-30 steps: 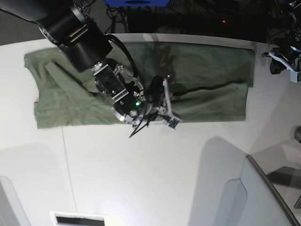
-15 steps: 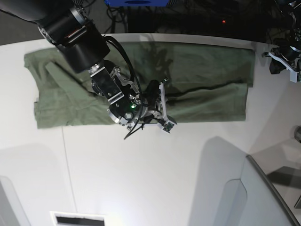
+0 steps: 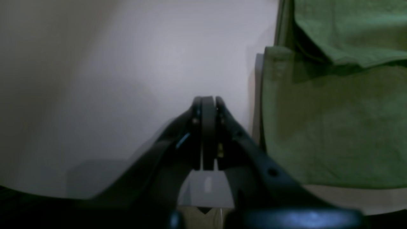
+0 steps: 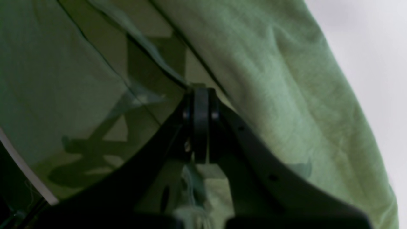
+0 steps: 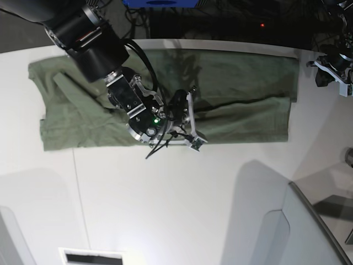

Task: Layout the t-shirt on the table in an organized manner, then fold the t-shirt properly
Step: 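Move the right gripper over the shirt center toward the fold line, then lower the right gripper and pinch the shirt fabric at its middle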

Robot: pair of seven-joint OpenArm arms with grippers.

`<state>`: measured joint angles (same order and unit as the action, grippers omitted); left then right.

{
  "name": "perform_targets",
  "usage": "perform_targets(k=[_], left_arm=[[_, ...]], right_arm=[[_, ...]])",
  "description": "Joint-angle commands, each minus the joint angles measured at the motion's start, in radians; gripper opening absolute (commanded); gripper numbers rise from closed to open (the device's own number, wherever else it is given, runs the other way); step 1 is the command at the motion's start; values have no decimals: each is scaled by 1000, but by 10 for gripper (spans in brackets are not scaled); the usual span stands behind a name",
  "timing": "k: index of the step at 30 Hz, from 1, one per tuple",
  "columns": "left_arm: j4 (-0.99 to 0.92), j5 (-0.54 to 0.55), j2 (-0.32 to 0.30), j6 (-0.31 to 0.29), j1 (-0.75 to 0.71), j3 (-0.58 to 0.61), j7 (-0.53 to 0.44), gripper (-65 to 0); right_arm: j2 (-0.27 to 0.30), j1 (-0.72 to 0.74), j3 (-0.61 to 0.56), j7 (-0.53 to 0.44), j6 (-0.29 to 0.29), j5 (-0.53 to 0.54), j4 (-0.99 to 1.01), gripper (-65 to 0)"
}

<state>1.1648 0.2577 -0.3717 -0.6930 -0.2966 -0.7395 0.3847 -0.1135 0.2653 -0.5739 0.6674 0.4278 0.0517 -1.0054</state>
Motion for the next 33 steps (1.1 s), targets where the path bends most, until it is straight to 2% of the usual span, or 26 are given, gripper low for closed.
perform_targets(k=[1,9,20,22,26,28,33], left_arm=[[11,12,-23,-5,3,-5,-17,-650],[11,12,-25,-5,3,-5,-17,-650],[11,12,-26,-5,3,-5,-17,-650],[11,12,-26,-5,3,-5,-17,-650],[11,12,-26,-5,3,-5,-17,-650],[11,12,-26,-5,3,-5,-17,-650],[11,12,-25,-5,3,-5,-17,-650]], right_arm=[[-8,22,1,7,4,9,-14,-647],[-7,-51,7,99,4,9,-149,-648],[-5,-90,7,101,4,6,-197,-638],[13,-90,-1,101,-2,6,-215,-602],[22,-91,-2,99,-123,6,-235,-459],[25,-91,-2,67,-142,6,-232,-413],[31,-79,-4,15,-142,6,-166,-399]])
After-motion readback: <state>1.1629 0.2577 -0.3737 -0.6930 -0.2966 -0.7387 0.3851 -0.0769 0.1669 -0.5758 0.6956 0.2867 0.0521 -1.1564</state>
